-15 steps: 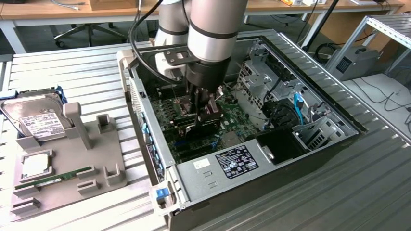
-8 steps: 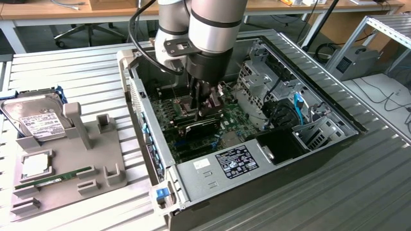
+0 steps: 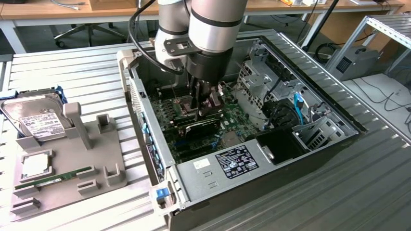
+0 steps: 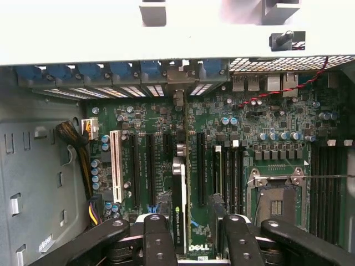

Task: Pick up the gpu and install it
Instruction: 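Press down on the gpu until it lock into place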

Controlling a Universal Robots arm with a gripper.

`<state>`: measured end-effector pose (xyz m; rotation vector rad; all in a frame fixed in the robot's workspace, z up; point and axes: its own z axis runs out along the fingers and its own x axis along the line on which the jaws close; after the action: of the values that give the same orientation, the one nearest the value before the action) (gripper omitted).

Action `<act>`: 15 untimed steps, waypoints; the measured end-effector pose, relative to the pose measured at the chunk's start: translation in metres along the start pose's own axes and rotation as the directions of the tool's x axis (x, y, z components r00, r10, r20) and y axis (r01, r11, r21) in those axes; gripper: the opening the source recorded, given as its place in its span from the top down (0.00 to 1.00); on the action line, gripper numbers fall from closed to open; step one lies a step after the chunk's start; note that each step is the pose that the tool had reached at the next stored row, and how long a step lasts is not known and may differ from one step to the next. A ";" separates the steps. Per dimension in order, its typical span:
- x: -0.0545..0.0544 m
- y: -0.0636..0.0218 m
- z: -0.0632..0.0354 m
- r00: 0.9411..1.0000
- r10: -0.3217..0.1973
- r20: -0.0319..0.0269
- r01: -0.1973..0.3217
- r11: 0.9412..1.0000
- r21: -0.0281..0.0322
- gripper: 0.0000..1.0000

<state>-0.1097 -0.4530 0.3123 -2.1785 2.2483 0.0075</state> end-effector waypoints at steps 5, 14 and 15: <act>0.000 0.0000 0.0000 1.000 0.000 0.000 0.000 1.000 0.000 0.60; 0.000 0.0000 0.0000 1.000 0.000 0.000 0.000 1.000 0.000 0.89; 0.000 0.0000 0.0000 1.000 0.000 0.000 0.000 1.000 0.000 0.89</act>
<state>-0.1097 -0.4530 0.3122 -2.1785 2.2482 0.0075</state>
